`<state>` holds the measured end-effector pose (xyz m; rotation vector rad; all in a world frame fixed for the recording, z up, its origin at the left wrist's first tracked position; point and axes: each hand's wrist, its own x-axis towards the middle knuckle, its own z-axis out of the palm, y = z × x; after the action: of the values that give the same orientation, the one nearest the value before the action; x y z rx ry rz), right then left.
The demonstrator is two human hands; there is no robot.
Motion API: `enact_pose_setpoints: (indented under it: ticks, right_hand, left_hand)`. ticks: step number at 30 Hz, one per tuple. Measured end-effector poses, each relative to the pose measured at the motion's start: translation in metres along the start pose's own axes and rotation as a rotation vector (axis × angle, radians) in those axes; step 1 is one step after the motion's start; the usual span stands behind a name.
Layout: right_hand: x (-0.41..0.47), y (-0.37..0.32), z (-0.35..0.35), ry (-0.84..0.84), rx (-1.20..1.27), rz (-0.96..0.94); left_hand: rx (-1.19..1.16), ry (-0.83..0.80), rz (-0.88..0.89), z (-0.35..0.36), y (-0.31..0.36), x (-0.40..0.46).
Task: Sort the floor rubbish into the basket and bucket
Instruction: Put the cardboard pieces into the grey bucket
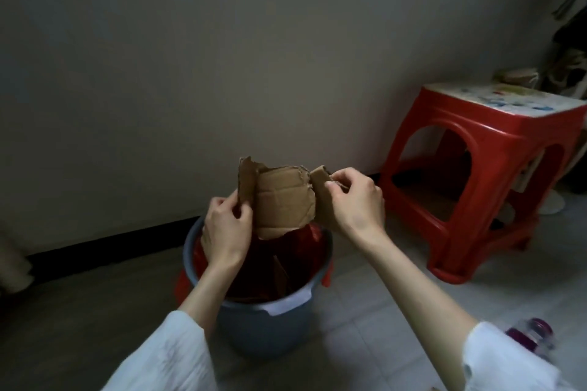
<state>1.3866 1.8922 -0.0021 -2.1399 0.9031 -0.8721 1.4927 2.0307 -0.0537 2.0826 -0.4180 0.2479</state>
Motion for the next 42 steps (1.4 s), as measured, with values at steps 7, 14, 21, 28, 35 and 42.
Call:
enact_pose_setpoints:
  ticks: [7,14,21,28,35,42]
  right_hand:
    - [-0.010,0.014,0.032,-0.045,0.182,0.048]
    - [-0.021,0.025,0.037,-0.090,0.168,-0.093]
    - [-0.036,0.029,0.042,-0.079,-0.031,-0.352]
    - [-0.029,0.033,0.042,-0.095,-0.005,-0.275]
    - [-0.015,0.032,0.043,0.044,0.074,-0.287]
    - [-0.005,0.038,0.043,0.188,0.058,-0.260]
  left_hand:
    - [-0.391,-0.313,-0.027,-0.001,-0.013,0.013]
    - [-0.757,-0.606,-0.437,0.000,0.004,0.015]
    - [-0.679,-0.553,-0.447,0.006,0.010,0.013]
    - [-0.435,-0.397,-0.341,0.001,-0.005,0.018]
    - [0.141,-0.293,-0.079,-0.006,-0.037,0.020]
    - [0.303,-0.406,0.094,0.006,-0.068,0.019]
